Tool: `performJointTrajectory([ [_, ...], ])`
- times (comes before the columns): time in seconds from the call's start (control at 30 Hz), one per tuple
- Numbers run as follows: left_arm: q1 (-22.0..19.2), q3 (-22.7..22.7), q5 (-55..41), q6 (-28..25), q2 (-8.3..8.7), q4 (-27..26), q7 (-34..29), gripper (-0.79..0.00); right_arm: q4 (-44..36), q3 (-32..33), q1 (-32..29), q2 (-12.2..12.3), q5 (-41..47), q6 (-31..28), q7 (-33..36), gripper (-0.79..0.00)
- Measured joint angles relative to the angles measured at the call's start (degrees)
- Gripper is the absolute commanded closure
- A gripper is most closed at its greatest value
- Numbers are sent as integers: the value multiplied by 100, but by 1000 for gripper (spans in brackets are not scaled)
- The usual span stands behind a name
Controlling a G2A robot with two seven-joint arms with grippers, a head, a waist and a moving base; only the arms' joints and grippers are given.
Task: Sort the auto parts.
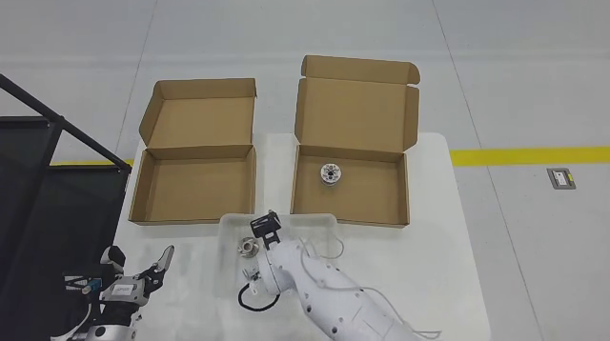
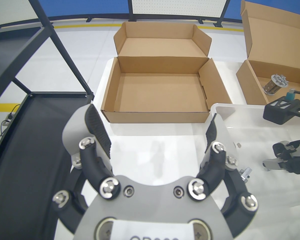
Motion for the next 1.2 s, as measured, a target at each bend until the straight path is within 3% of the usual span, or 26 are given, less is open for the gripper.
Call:
performJointTrajectory([
  [0.23, 0, 0, 0, 0, 0, 0, 0, -785, 391, 40, 110, -155, 172, -39, -170, -289],
  [0.3, 0, 0, 0, 0, 0, 0, 0, -785, 444, 45, 116, -184, 182, -32, -189, -228],
  [0.97, 0, 0, 0, 0, 0, 0, 0, -785, 790, 265, 99, -348, 162, -192, -279, -222],
  [1.03, 0, 0, 0, 0, 0, 0, 0, -785, 836, 299, 99, -358, 176, -236, -297, -166],
  [1.13, 0, 0, 0, 0, 0, 0, 0, -785, 889, 338, 101, -373, 186, -292, -321, 0],
  [1.2, 0, 0, 0, 0, 0, 0, 0, -785, 918, 362, 101, -383, 182, -318, -331, 0],
])
